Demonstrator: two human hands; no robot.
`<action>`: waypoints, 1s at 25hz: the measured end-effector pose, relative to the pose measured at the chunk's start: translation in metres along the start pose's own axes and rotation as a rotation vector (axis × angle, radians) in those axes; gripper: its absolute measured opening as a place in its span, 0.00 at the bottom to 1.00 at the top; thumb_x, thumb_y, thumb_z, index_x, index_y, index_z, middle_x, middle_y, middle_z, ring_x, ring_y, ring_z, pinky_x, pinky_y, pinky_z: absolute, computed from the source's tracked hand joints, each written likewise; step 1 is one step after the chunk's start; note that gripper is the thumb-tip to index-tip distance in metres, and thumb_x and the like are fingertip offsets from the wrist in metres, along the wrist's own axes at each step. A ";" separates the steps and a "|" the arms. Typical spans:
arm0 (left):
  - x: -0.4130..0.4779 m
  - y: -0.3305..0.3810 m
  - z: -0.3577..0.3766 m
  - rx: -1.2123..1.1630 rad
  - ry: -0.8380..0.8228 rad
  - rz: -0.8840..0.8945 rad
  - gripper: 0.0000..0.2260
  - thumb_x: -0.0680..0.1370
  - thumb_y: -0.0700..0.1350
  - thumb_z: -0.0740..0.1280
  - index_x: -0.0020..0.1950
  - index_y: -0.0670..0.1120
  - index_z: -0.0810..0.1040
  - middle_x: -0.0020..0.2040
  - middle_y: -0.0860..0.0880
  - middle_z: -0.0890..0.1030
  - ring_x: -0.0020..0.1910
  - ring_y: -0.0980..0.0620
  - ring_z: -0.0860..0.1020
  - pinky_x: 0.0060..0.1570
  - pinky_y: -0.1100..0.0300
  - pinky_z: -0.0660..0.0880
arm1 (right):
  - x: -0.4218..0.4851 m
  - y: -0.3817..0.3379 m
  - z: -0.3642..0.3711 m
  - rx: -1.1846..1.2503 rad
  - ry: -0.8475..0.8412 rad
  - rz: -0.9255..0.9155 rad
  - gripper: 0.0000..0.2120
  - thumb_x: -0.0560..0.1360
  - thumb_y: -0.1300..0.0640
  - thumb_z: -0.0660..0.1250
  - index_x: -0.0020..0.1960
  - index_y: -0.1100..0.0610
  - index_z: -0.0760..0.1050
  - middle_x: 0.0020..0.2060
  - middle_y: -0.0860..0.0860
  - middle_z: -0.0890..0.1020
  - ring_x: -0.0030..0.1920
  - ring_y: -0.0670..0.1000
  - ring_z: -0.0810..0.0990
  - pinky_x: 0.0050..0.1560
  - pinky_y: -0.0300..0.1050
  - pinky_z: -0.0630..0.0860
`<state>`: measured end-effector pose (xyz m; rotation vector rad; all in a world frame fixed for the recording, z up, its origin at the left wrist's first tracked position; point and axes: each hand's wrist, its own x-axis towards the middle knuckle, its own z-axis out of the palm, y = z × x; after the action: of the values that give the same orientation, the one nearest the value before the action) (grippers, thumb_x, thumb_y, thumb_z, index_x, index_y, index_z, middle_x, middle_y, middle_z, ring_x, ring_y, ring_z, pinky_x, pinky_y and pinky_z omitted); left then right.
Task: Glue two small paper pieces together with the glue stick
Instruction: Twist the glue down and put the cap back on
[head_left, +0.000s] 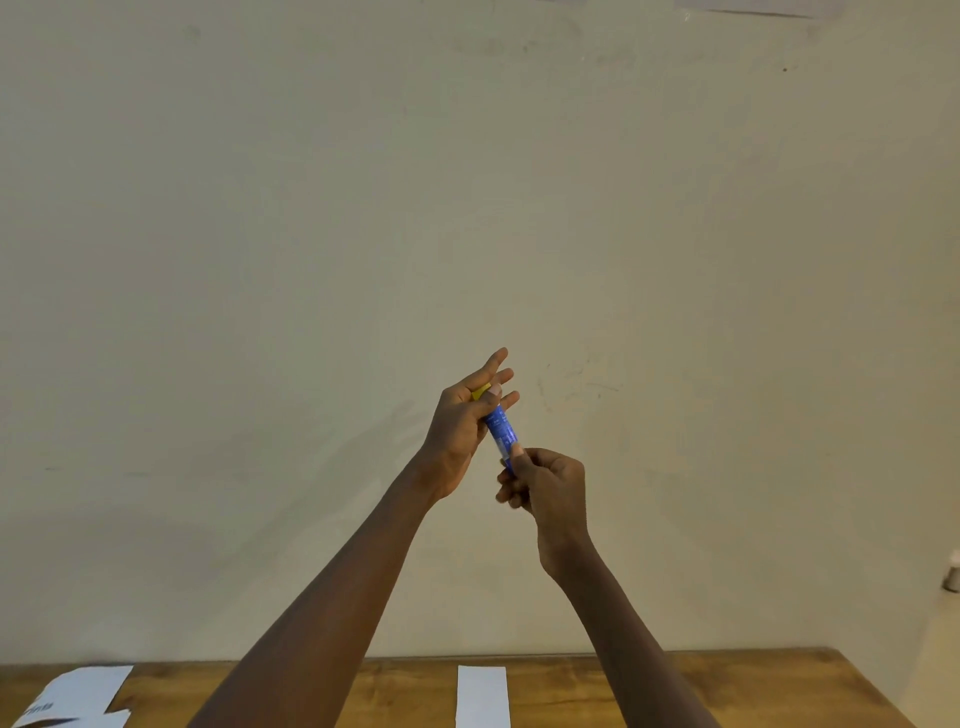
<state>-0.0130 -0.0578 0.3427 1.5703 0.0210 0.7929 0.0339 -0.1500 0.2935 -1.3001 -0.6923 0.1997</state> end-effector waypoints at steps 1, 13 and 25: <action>-0.002 -0.003 -0.001 0.006 -0.007 -0.004 0.19 0.80 0.38 0.53 0.70 0.46 0.62 0.71 0.44 0.66 0.67 0.41 0.69 0.63 0.53 0.68 | 0.001 0.003 -0.003 -0.079 -0.081 -0.004 0.09 0.76 0.62 0.59 0.43 0.65 0.77 0.27 0.53 0.78 0.21 0.44 0.75 0.24 0.32 0.72; -0.012 -0.045 0.016 0.236 0.009 0.010 0.19 0.79 0.40 0.58 0.70 0.48 0.63 0.71 0.50 0.67 0.70 0.50 0.65 0.61 0.62 0.66 | 0.018 0.033 -0.017 -0.533 -0.173 -0.198 0.09 0.75 0.57 0.62 0.47 0.64 0.73 0.40 0.60 0.76 0.38 0.50 0.70 0.39 0.37 0.67; -0.050 -0.183 -0.041 0.647 0.033 -0.493 0.32 0.75 0.43 0.65 0.74 0.47 0.52 0.75 0.44 0.59 0.73 0.45 0.59 0.68 0.54 0.60 | 0.019 0.161 -0.071 -0.603 -0.082 0.188 0.11 0.70 0.60 0.69 0.45 0.69 0.76 0.42 0.65 0.81 0.38 0.56 0.74 0.43 0.45 0.68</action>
<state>0.0075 -0.0104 0.1558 2.0366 0.7234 0.4310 0.1281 -0.1521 0.1436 -1.9462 -0.7281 0.2050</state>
